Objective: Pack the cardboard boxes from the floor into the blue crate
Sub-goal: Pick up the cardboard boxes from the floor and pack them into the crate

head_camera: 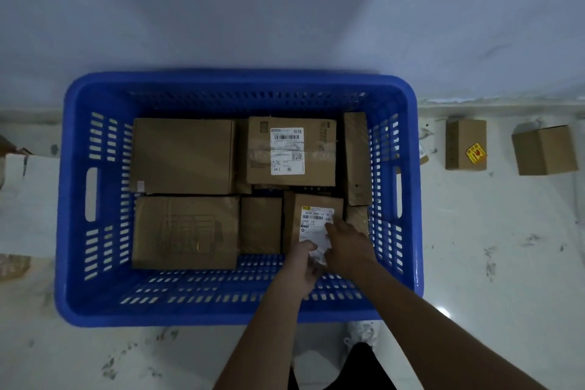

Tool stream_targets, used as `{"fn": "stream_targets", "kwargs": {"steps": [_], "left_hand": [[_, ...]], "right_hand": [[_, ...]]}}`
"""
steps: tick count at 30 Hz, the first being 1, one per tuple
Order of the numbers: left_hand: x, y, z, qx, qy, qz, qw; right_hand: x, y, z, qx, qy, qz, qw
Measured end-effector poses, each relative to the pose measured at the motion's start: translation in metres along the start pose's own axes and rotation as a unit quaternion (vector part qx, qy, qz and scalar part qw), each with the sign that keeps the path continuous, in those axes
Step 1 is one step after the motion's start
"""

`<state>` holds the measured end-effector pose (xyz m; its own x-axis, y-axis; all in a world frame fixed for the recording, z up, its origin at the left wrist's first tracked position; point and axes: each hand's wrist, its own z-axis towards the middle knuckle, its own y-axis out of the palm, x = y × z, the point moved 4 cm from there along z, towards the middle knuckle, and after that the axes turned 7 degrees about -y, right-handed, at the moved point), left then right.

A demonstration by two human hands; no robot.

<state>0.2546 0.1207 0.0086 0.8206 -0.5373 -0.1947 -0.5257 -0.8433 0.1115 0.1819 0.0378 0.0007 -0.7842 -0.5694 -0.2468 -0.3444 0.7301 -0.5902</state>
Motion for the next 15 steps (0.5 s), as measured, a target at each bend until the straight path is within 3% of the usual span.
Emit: {"fn": "stream_targets", "kwargs": {"steps": [4, 7, 15], "left_hand": [[0.002, -0.015, -0.027, 0.091, 0.02, 0.192, 0.977], [0.012, -0.025, -0.063, 0.133, 0.053, 0.271, 0.952], [0.027, 0.003, -0.189, 0.089, 0.173, 0.288, 0.938]], "right_hand": [[-0.006, -0.007, -0.03, 0.047, 0.014, 0.039, 0.998], [-0.01, -0.025, -0.06, 0.055, 0.026, 0.079, 0.995], [0.012, -0.112, -0.162, 0.122, 0.095, 0.251, 0.956]]}}
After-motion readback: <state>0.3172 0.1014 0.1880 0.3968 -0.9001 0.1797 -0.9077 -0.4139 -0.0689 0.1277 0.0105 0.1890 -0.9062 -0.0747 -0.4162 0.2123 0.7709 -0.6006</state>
